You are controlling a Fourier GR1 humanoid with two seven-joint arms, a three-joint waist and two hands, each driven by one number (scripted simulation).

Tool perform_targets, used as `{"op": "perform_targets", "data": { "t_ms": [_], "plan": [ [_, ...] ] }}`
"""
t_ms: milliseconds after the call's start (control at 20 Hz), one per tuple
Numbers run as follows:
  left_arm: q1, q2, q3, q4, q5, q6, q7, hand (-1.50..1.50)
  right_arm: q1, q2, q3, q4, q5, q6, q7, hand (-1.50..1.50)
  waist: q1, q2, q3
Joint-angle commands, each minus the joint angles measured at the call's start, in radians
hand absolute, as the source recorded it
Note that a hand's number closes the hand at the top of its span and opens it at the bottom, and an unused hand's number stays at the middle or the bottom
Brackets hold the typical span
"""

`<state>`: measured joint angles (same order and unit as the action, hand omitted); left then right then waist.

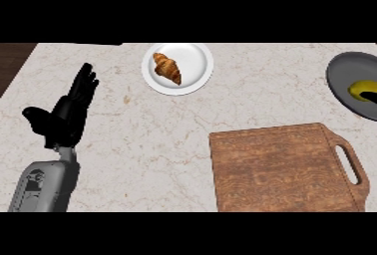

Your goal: Pick the lemon from the cutting board and place it in the pan

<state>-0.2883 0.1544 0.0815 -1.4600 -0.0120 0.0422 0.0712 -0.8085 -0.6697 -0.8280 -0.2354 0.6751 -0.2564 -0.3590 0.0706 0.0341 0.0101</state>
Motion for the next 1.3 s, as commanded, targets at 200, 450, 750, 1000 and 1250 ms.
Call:
{"op": "perform_targets", "data": {
  "t_ms": [200, 450, 750, 1000, 1250],
  "plan": [
    [0.063, 0.023, 0.022, -0.040, 0.016, -0.014, 0.023, 0.00, 0.069, -0.039, -0.155, 0.022, -0.193, 0.199, -0.183, -1.50, -0.036, -0.023, -0.004],
    [0.090, 0.024, 0.036, -0.046, 0.028, -0.018, 0.021, 0.00, 0.174, -0.034, -0.151, -0.015, -0.257, 0.393, -0.279, -1.50, -0.075, -0.039, -0.010],
    [0.116, 0.021, 0.045, -0.050, 0.002, 0.012, -0.007, 0.00, 0.314, -0.098, -0.133, -0.139, -0.318, 0.568, -0.277, -1.50, -0.098, -0.045, -0.013],
    [0.102, 0.057, 0.082, 0.002, 0.030, -0.027, -0.015, 0.00, 0.422, -0.001, -0.131, -0.339, -0.398, 0.621, -0.200, -1.50, -0.105, -0.047, -0.015],
    [0.056, 0.029, 0.055, 0.004, -0.003, 0.013, 0.013, 0.00, 0.511, 0.154, -0.082, -0.622, -0.409, 0.584, -0.066, -1.50, -0.107, -0.045, -0.015]
  ]
}}
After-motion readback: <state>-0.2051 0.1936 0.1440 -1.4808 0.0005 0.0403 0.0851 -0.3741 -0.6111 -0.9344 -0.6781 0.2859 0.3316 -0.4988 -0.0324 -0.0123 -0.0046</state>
